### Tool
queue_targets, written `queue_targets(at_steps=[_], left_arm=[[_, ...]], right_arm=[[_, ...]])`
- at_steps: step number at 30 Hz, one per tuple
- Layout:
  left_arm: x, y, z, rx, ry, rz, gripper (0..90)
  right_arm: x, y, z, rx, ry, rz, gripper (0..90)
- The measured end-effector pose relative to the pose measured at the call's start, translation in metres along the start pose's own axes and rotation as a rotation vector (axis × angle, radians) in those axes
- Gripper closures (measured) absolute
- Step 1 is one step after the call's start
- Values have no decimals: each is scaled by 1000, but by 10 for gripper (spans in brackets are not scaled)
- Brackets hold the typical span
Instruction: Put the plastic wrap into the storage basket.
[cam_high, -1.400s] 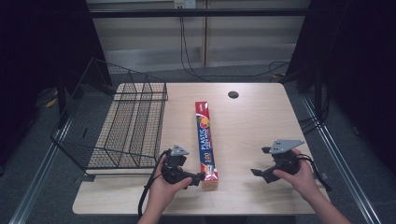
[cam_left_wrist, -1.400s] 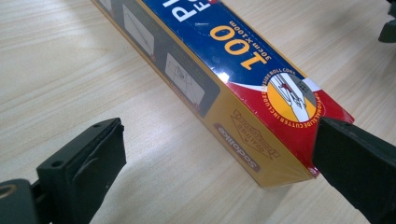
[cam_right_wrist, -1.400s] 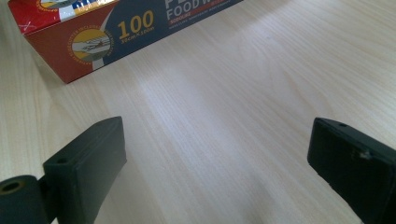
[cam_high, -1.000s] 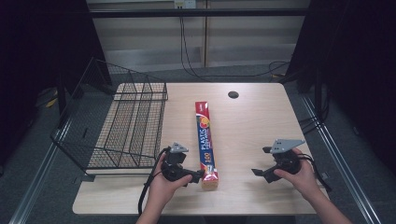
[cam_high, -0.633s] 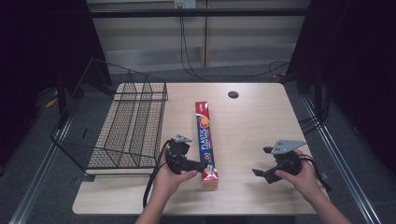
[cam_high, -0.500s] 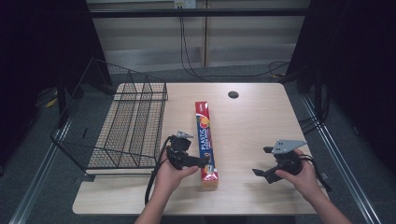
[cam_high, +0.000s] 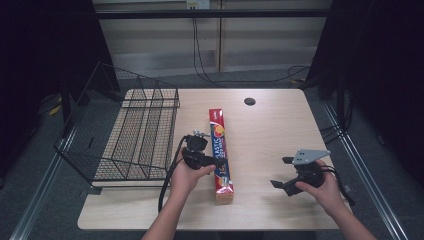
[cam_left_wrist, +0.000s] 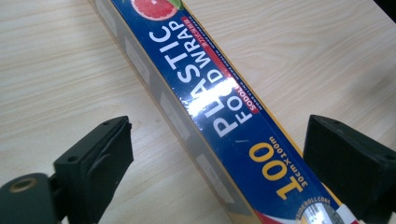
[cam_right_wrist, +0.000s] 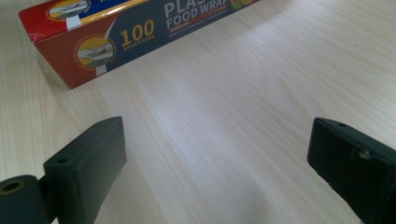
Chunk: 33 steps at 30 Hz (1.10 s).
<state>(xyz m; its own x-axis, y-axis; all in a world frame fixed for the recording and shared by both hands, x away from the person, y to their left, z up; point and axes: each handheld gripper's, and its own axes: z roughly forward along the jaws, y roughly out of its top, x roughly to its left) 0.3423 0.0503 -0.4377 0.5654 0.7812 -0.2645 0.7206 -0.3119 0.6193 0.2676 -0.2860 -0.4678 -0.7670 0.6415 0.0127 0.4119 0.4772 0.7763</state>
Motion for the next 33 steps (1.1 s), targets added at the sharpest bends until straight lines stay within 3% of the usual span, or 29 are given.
queue_targets(at_steps=[1, 4, 9, 14, 18, 20, 22, 25, 27, 29, 33], left_arm=[[2, 2, 0, 9, 9, 13, 80], [3, 9, 5, 25, 28, -15, 72], [4, 16, 7, 20, 38, -21, 83], [7, 24, 11, 52, 48, -32, 86], [9, 29, 16, 25, 65, -48, 80], [9, 32, 19, 26, 57, -62, 105], [11, 35, 21, 54, 56, -36, 141], [11, 36, 27, 34, 40, -51, 192], [10, 37, 28, 27, 51, -56, 202], [10, 39, 29, 36, 59, -38, 210], [8, 43, 32, 20, 67, -70, 222]], right_arm=[[0, 0, 0, -1, 8, 6, 44], [0, 0, 0, -6, 1, 6, 44], [-1, 0, -1, -9, 1, 13, 44], [0, 1, 0, -14, 7, 8, 47], [0, 1, 0, -18, 5, 10, 47], [-1, 1, -1, -19, 0, 13, 46], [-1, 1, -2, -23, -1, 13, 48], [-1, 1, -2, -26, -1, 13, 48], [-1, 1, -2, -26, -1, 14, 48], [-1, 1, -2, -25, 0, 13, 49], [-1, 1, -2, -28, -6, 16, 48]])
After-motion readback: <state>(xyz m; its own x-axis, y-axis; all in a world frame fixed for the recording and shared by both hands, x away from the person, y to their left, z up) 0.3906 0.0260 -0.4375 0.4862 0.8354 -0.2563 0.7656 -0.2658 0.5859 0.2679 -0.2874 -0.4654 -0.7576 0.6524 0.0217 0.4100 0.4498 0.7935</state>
